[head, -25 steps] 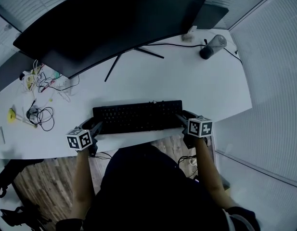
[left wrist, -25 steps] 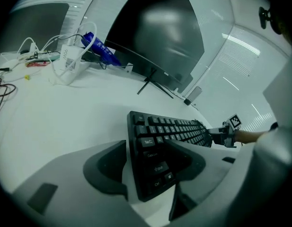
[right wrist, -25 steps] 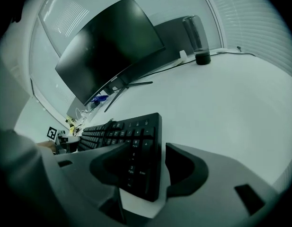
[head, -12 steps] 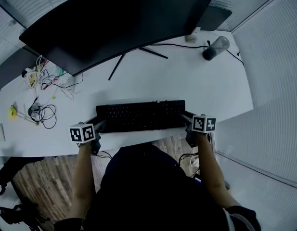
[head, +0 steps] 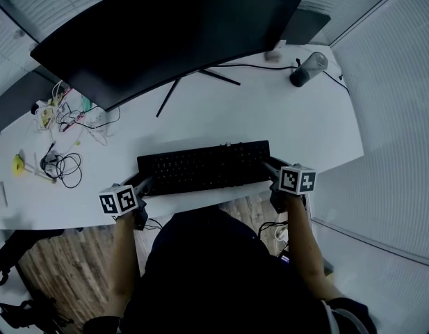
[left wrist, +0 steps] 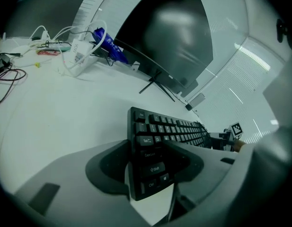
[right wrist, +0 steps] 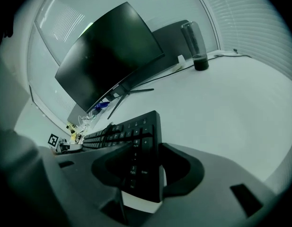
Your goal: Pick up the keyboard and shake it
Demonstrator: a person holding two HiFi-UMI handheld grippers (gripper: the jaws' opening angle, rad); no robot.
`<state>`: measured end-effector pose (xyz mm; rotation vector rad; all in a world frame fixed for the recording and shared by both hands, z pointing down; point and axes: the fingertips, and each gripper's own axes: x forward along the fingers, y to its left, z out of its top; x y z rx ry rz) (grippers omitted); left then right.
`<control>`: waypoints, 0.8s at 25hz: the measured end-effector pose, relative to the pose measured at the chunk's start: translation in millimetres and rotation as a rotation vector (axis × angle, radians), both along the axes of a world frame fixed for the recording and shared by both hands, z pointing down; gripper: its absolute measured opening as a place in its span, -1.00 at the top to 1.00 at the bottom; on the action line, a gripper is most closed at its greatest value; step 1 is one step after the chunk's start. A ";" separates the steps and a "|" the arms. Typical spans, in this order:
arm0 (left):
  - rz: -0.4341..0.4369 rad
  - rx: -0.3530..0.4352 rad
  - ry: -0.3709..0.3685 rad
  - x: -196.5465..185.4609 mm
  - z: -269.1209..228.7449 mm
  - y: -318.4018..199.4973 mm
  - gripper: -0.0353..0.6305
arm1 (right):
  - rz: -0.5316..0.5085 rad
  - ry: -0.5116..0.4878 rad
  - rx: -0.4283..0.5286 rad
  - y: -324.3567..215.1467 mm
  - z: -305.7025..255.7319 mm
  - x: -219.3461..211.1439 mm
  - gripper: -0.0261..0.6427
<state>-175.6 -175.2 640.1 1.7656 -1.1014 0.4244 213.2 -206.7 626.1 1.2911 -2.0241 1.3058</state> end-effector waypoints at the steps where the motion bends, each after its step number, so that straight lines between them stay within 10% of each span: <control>1: -0.004 0.016 0.004 -0.2 -4.9 -2.0 0.19 | -0.003 0.010 0.021 -3.3 -6.7 0.7 0.32; 16: -0.144 0.191 0.302 14.5 -39.7 -15.2 0.18 | -0.136 0.298 0.456 -46.4 -187.6 -23.2 0.32; 20: -0.147 0.234 0.256 9.6 -54.1 -20.3 0.18 | -0.110 0.276 0.464 -49.2 -186.6 -17.1 0.32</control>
